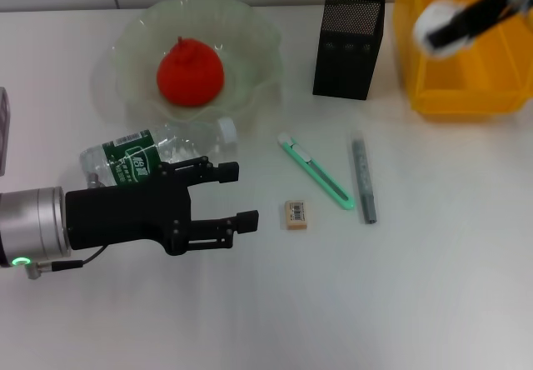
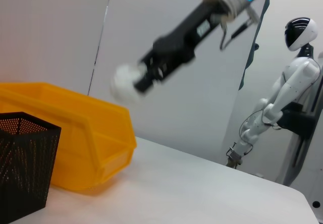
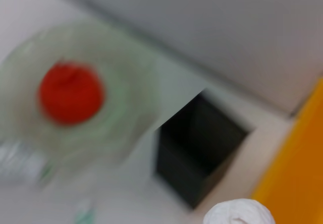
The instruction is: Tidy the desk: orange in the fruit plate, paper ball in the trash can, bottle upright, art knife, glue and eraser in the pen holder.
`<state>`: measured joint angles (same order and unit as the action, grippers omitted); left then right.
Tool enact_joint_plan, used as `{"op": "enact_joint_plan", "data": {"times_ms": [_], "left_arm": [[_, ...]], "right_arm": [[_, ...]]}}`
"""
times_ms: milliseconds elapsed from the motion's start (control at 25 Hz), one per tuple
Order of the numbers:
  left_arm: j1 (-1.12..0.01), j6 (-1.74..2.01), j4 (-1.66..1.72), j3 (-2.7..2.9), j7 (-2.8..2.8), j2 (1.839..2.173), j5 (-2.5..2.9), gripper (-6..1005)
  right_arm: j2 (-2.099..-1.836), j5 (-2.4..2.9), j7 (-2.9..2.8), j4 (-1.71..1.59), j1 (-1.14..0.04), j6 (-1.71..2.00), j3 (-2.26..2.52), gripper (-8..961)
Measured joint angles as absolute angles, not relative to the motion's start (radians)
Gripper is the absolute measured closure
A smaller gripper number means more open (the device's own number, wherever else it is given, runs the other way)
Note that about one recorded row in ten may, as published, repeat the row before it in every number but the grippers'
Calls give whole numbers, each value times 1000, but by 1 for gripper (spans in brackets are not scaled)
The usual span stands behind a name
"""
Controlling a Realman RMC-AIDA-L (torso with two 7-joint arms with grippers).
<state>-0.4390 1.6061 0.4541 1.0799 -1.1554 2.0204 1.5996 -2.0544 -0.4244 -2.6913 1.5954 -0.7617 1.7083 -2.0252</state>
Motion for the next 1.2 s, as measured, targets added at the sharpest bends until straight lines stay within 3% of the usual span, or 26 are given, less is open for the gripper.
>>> {"op": "enact_joint_plan", "data": {"times_ms": [240,480,840,1080,1200], "left_arm": [[-441,1598,454,1080,-1154,2026,1602,199],[-441,1585,454,1079,-1155,2030,1597,199],[-445,1585,454,1078,-1167,2029,1596,199],[-446,1591,454,1078,-1167,2027,1595,199],[-444,1593,454,1078,-1167,2027,1595,199]], "right_arm": [[-2043,-376,-2662,1575,-735,1491,-2160,463],[-2049,-387,-2621,1410,-691,1235,-2149,465],[-2052,-404,-2583,1250,-691,1084,-2150,398],[-2062,-500,-2556,1263,-650,1016,-2152,222],[-2073,-862,-2336,1276,-551,928,-2165,147]]}}
